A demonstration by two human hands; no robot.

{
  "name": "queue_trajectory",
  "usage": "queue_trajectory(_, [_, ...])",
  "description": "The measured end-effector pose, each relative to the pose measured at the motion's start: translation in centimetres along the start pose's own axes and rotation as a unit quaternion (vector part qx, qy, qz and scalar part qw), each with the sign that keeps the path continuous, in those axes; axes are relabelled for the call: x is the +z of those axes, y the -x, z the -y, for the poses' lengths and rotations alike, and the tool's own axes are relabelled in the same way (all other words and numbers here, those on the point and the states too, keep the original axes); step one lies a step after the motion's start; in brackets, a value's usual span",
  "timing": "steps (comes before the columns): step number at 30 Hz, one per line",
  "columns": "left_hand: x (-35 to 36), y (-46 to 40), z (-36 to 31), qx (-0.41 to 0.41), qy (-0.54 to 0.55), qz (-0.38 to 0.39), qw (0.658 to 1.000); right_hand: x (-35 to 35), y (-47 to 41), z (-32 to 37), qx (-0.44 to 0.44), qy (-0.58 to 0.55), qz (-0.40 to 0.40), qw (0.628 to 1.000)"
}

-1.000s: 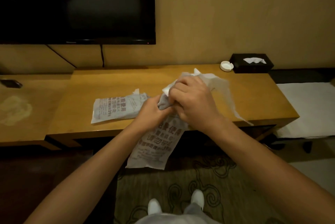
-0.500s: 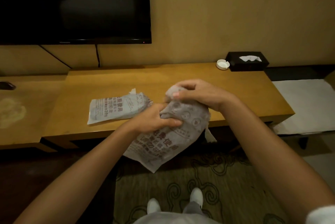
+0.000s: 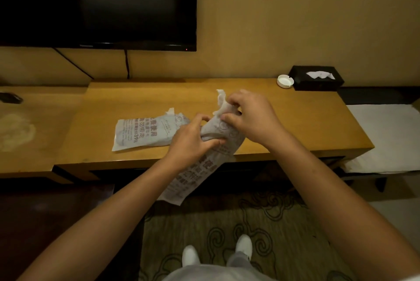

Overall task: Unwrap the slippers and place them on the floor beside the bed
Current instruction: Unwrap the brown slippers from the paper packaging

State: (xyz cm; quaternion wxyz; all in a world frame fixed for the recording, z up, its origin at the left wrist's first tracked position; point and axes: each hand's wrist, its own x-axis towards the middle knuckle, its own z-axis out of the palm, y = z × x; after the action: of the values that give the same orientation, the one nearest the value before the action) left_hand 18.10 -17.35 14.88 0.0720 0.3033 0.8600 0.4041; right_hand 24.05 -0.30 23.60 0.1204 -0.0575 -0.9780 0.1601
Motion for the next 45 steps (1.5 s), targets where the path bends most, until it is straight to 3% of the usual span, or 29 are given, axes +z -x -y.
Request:
queue_trajectory(3, [0.5, 0.1, -0.2, -0.02, 0.002, -0.037, 0.999, 0.7, 1.4, 1.3, -0.111, 0.079, -0.067, 0.989])
queue_trajectory(6, [0.6, 0.0, -0.1, -0.041, 0.083, -0.06, 0.994, 2.1, 3.4, 2.0, -0.186, 0.095, -0.034, 0.977])
queue_trajectory(11, [0.2, 0.2, 0.1, 0.005, 0.207, -0.063, 0.976, 1.7, 3.2, 0.5, -0.02, -0.134, 0.025, 0.99])
queue_trajectory(14, [0.4, 0.3, 0.6, -0.01, 0.211, -0.067, 0.975, 1.5, 4.0, -0.4, 0.036, -0.241, 0.126, 0.962])
queue_trajectory(16, [0.4, 0.3, 0.8, -0.007, 0.21, -0.06, 0.976, 1.3, 4.0, -1.1, 0.12, -0.323, 0.077, 0.936])
queue_trajectory(18, [0.4, 0.1, 0.8, -0.02, 0.235, -0.066, 0.97, 1.6, 3.6, -2.1, 0.16, -0.268, -0.016, 0.95])
queue_trajectory(19, [0.3, 0.0, 0.8, -0.033, 0.255, -0.075, 0.964, 1.8, 3.4, -2.3, 0.164, -0.22, -0.012, 0.962])
queue_trajectory(23, [0.2, 0.0, 1.2, -0.066, 0.313, -0.083, 0.944, 2.5, 3.8, -2.5, 0.227, -0.172, 0.168, 0.944])
queue_trajectory(28, [-0.2, 0.1, 1.3, -0.045, 0.322, -0.02, 0.946, -0.2, 1.6, -2.9, 0.221, -0.354, 0.094, 0.904])
queue_trajectory(32, [0.1, 0.0, 1.2, -0.015, 0.318, 0.014, 0.948, -0.1, 0.2, -1.7, 0.12, -0.175, 0.153, 0.965])
queue_trajectory(35, [-0.3, -0.2, 1.8, -0.011, 0.311, 0.096, 0.945, -0.1, -0.2, -1.5, 0.112, -0.263, 0.091, 0.954])
queue_trajectory(39, [-0.3, 0.1, 5.1, -0.015, 0.165, 0.232, 0.958, -2.2, -1.1, -3.0, 0.159, -0.413, -0.041, 0.896])
queue_trajectory(40, [-0.2, 0.4, 6.4, -0.018, 0.127, 0.225, 0.966, -2.8, -1.2, -3.7, 0.176, -0.438, -0.083, 0.878])
queue_trajectory(42, [-0.6, 0.6, 8.1, -0.084, 0.069, 0.142, 0.984, -3.5, -1.1, -4.8, 0.191, -0.457, -0.183, 0.849])
queue_trajectory(45, [-2.1, -0.9, 8.6, -0.19, -0.073, 0.009, 0.979, -3.8, -0.8, -5.6, 0.168, -0.404, -0.273, 0.857])
